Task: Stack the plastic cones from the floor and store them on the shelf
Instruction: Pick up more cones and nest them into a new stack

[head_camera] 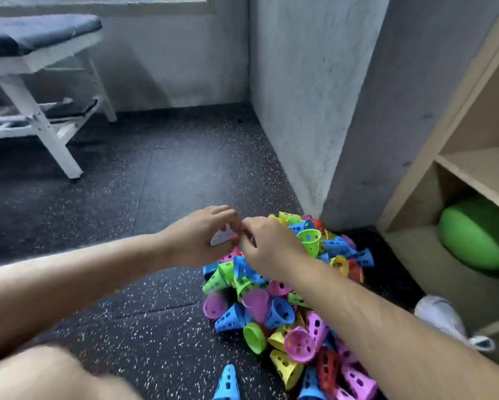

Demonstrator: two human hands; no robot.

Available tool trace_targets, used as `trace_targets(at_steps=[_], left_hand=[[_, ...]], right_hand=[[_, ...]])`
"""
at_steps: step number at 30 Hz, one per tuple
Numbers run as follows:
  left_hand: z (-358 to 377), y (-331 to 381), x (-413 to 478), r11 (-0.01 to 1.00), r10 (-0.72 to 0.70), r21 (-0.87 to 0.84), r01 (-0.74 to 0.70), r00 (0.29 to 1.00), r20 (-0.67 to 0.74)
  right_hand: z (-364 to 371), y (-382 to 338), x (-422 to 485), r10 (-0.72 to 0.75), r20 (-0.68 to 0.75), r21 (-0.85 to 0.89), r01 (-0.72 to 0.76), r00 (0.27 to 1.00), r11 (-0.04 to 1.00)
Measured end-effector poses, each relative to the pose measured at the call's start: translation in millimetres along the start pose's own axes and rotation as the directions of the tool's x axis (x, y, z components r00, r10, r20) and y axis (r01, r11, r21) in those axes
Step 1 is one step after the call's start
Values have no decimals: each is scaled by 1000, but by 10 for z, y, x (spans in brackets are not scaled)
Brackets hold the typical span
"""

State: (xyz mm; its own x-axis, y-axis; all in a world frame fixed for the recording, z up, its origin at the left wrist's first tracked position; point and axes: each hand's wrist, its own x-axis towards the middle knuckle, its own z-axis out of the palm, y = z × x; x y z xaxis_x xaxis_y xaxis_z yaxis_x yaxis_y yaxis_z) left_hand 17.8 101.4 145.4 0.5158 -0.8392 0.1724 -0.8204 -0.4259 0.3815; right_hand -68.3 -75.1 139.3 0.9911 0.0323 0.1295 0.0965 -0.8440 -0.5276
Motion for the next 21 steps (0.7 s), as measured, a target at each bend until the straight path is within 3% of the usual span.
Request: trace_targets(at_steps=[7,11,17,21], left_hand=[[1578,-457,-1111,962,-105,-220,164,960,258],[2416,-415,-1547,944,-120,-225,242,886,449],[3006,-318,-1780,998,-20,53,-26,703,711],[3104,-414,-1890,997,7,60,-56,788,616]], right_hand=[[1562,380,-842,160,209,72,-178,965,981],[2045,613,-1282,224,340,13,-243,913,970],[2370,754,-1495,263,538,-86,-258,801,962],[2481,774,-1474,268,560,-72,-276,784,958]])
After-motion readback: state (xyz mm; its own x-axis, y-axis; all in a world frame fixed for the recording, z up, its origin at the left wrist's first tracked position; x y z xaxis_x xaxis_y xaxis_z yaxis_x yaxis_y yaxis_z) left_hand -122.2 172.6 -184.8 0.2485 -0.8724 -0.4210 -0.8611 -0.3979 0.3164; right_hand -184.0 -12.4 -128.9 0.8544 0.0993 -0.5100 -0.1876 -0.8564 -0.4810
